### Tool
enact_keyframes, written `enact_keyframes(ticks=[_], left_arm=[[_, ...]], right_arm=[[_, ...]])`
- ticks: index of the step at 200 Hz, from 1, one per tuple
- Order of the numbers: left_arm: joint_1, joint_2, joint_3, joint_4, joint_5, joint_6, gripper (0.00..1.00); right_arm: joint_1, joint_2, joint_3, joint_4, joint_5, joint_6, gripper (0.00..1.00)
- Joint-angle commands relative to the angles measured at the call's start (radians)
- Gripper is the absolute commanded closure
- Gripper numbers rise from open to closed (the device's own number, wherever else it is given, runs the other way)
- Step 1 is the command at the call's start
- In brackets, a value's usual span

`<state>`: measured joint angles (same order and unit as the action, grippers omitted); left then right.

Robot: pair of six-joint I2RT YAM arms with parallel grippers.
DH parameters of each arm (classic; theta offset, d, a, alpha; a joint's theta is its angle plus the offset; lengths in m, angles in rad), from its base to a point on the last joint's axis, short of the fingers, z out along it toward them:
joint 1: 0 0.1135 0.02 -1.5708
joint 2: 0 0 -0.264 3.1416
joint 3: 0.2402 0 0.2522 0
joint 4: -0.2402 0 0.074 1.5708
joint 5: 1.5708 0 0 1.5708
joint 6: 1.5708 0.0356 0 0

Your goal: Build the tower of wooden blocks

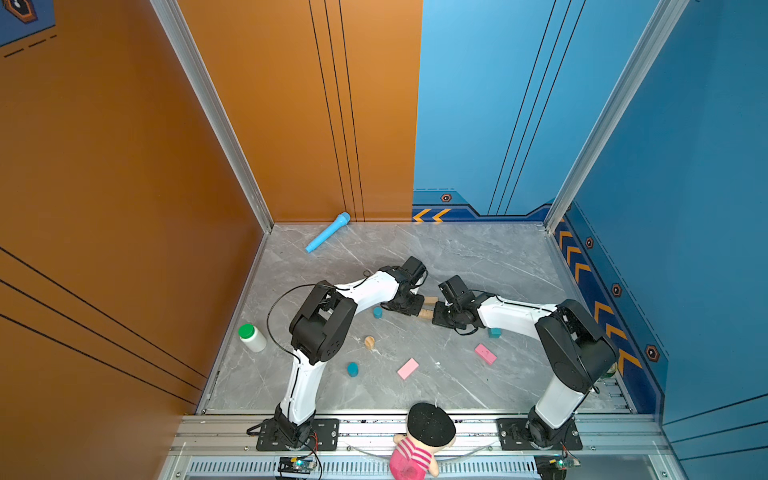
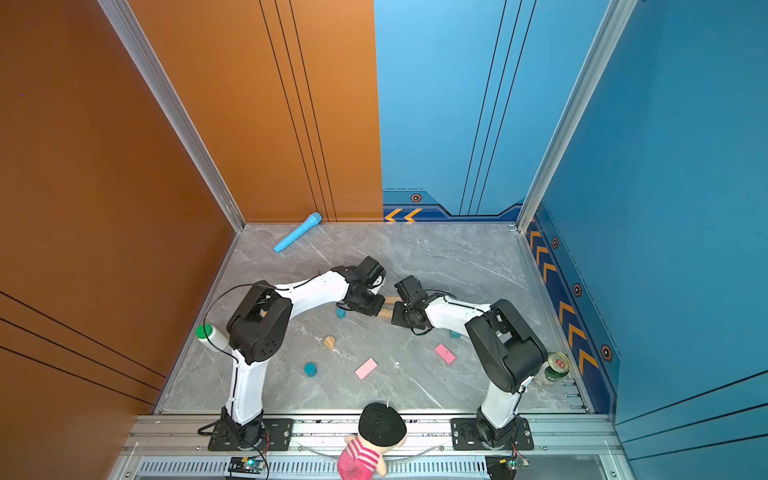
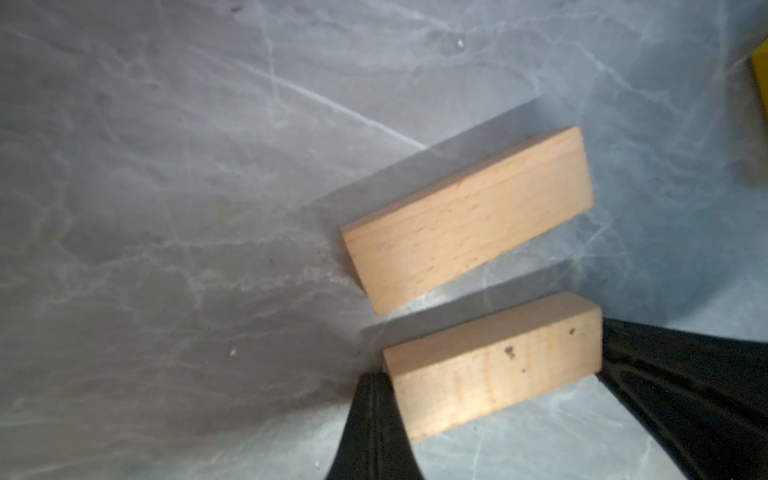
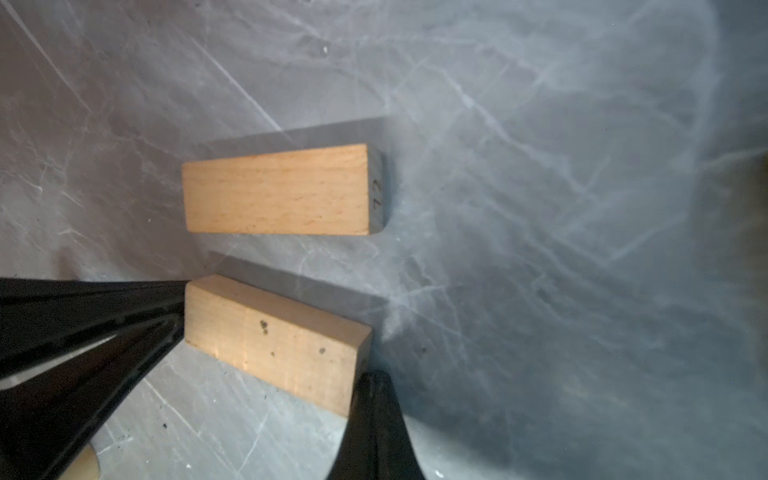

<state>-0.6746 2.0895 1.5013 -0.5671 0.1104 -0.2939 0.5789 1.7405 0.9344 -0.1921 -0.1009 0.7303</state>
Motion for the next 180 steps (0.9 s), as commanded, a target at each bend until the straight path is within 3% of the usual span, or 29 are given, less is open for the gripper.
enact_keyframes(ticks=[1,180], left_arm=[[-0.017,0.059,0.009,-0.015,0.038,-0.017,1.0],[0.002,0.098,0.028,-0.041,0.022,-0.043,1.0]], right_arm=[[-0.016,0.007,0.002,-0.015,0.01,-0.024,1.0],[-0.059,0.1,0.08,-0.02,-0.02,-0.051,1.0]])
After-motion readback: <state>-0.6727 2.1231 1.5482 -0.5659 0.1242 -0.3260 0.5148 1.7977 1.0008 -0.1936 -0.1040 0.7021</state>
